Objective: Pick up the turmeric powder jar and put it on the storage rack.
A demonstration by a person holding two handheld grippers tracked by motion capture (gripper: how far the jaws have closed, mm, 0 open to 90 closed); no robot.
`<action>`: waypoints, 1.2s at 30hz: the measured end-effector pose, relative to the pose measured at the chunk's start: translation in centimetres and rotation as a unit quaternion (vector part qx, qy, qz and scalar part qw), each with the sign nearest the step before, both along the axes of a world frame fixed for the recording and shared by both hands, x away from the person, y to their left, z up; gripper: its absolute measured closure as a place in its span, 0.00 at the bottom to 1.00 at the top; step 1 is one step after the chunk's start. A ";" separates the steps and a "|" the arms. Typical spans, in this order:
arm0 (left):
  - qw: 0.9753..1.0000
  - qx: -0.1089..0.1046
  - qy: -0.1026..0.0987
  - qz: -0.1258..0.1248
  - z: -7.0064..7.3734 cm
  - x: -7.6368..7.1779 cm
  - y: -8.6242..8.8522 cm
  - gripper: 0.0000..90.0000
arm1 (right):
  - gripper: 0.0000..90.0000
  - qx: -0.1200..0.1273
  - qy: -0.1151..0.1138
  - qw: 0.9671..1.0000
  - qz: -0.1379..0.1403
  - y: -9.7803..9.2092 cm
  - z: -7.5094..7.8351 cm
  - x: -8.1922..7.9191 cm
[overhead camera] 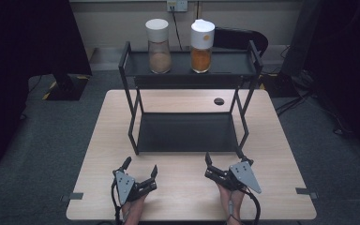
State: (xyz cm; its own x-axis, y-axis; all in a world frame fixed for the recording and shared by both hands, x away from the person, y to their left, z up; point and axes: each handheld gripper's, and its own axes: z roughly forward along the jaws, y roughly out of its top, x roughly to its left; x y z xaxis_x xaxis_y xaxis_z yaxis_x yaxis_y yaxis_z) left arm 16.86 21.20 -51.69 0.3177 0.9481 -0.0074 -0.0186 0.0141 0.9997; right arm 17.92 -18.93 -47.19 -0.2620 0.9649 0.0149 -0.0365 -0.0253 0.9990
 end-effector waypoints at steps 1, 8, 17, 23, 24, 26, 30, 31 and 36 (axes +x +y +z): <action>1.000 0.000 0.000 0.000 0.0 0.0 0.0 0.03 | 0.00 -0.001 0.004 1.000 0.002 -0.1 -0.2 -0.1; 1.000 0.000 0.000 0.000 0.0 0.0 0.0 0.03 | 0.00 -0.004 0.015 1.000 -0.003 0.0 -1.2 -0.3; 1.000 0.000 0.000 0.000 0.0 0.0 0.0 0.03 | 0.00 -0.011 0.020 1.000 -0.010 0.2 -2.1 -0.5; 1.000 0.000 0.000 0.000 0.0 0.0 0.0 0.03 | 0.00 -0.007 0.022 1.000 -0.013 0.2 -2.6 -0.6; 1.000 0.000 0.000 0.000 0.0 0.0 0.0 0.03 | 0.00 -0.007 0.022 1.000 -0.014 0.2 -2.7 -0.6; 1.000 0.000 0.000 0.000 0.0 0.0 0.0 0.03 | 0.00 -0.006 0.025 1.000 -0.014 0.1 -2.8 -0.6; 1.000 0.000 0.000 0.000 0.0 0.0 0.0 0.03 | 0.00 -0.005 0.029 0.999 -0.015 0.2 -3.0 -0.7; 1.000 0.000 0.000 0.000 0.0 0.0 0.0 0.03 | 0.00 -0.005 0.028 0.999 -0.015 0.2 -3.1 -0.7; 1.000 0.000 0.000 0.000 0.0 0.0 0.0 0.03 | 0.00 -0.001 0.031 0.999 -0.014 0.3 -3.3 -0.6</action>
